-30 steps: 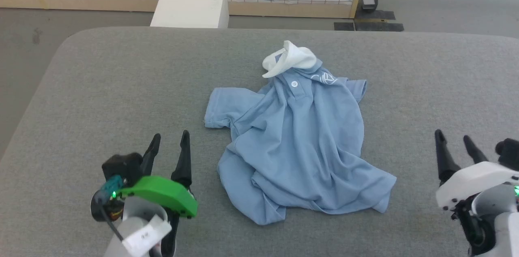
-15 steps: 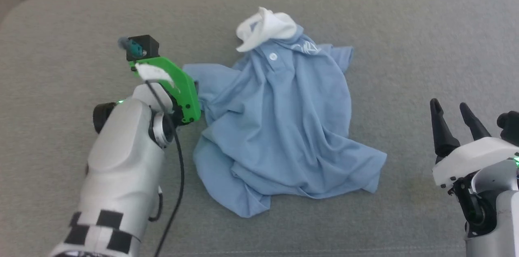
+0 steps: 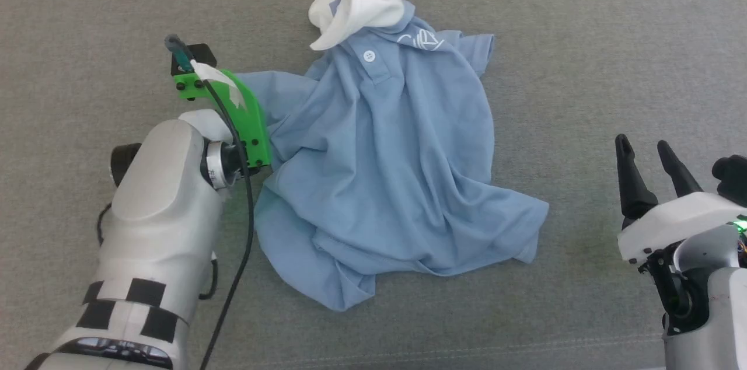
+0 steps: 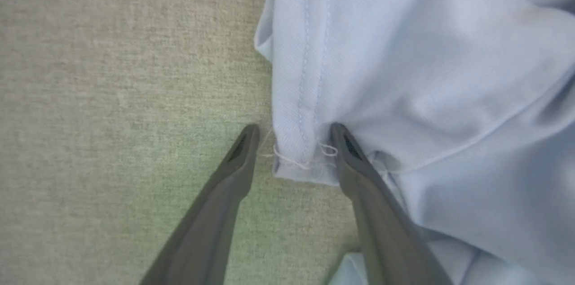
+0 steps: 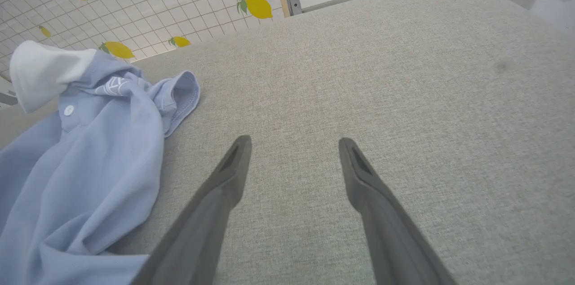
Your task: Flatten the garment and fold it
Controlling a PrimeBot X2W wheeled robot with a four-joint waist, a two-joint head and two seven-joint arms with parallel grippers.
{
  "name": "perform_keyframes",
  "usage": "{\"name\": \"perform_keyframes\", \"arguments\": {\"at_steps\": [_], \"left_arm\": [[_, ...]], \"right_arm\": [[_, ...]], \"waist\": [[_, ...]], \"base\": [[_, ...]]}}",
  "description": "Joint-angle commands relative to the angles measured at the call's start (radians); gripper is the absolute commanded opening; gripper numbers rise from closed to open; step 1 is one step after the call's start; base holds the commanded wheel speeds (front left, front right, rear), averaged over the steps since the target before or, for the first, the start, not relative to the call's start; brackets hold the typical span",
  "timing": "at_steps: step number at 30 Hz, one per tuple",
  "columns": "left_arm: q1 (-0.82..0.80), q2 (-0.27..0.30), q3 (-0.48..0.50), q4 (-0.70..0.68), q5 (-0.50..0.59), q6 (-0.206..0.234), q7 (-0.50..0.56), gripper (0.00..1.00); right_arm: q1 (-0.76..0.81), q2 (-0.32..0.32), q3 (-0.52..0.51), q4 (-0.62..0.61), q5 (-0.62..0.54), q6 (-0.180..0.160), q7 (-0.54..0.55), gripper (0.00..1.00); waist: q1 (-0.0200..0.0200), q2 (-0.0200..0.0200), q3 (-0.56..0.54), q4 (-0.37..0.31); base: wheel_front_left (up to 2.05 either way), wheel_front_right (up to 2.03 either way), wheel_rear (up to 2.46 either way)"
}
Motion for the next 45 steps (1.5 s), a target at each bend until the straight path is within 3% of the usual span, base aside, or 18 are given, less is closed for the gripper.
{"name": "perform_keyframes", "arguments": {"at_steps": [1,4,10,17,23,30,37,38,39,40,45], "left_arm": [[0.056,-0.037,-0.006,0.032,-0.021,-0.007,0.023,0.0],[0.063,-0.047,0.008,0.016,-0.045,-0.016,-0.005,0.0],[0.019,-0.043,0.107,-0.064,-0.114,-0.015,-0.183,0.0],[0.027,0.002,0.201,-0.184,-0.174,-0.035,-0.305,0.0],[0.259,0.031,0.207,-0.261,-0.178,-0.016,-0.285,0.0],[0.557,-0.005,0.213,-0.267,-0.219,0.019,-0.236,0.0],[0.674,-0.026,0.232,-0.284,-0.261,0.035,-0.214,0.0],[0.679,-0.029,0.242,-0.296,-0.274,0.032,-0.216,0.15],[0.682,-0.031,0.252,-0.311,-0.286,0.029,-0.219,0.73],[0.685,-0.035,0.27,-0.333,-0.305,0.026,-0.226,1.0],[0.682,-0.052,0.361,-0.496,-0.397,-0.003,-0.295,1.0]], "right_arm": [[-0.019,0.0,0.005,0.005,0.0,-0.001,-0.01,1.0],[-0.026,0.0,0.014,0.015,-0.001,-0.001,-0.016,1.0],[-0.02,0.0,0.018,0.037,-0.01,-0.001,-0.018,1.0],[0.014,0.0,0.009,0.061,-0.019,-0.001,-0.012,1.0],[0.047,0.0,0.01,0.073,-0.008,-0.001,-0.013,1.0],[0.072,0.0,0.015,0.077,-0.005,-0.001,-0.007,1.0],[0.077,0.0,0.025,0.079,0.002,-0.001,-0.002,1.0],[0.077,0.0,0.027,0.079,0.002,-0.001,-0.002,1.0],[0.078,0.0,0.028,0.08,0.004,-0.001,-0.002,1.0],[0.078,0.0,0.029,0.08,0.005,-0.001,-0.002,1.0],[0.083,0.0,0.027,0.081,0.005,-0.001,-0.004,1.0]], "waist": [[0.0,0.0,-0.009,0.018],[0.0,0.0,-0.026,0.037],[0.0,0.0,-0.075,0.08],[0.0,0.0,-0.152,0.127],[0.0,0.0,-0.206,0.162],[0.0,0.0,-0.238,0.186],[0.0,0.0,-0.252,0.186],[0.0,0.0,-0.254,0.185],[0.0,0.0,-0.256,0.183],[0.0,0.0,-0.257,0.181],[0.0,0.0,-0.261,0.174]], "base": [[0.0,0.0,0.0],[0.0,0.0,0.0],[0.0,0.0,0.0],[0.0,0.0,0.0],[0.0,0.0,0.0],[0.0,0.0,0.0],[0.0,0.0,0.0],[0.0,0.0,0.0],[0.0,0.0,0.0],[0.0,0.0,0.0],[0.0,0.0,0.0]]}}
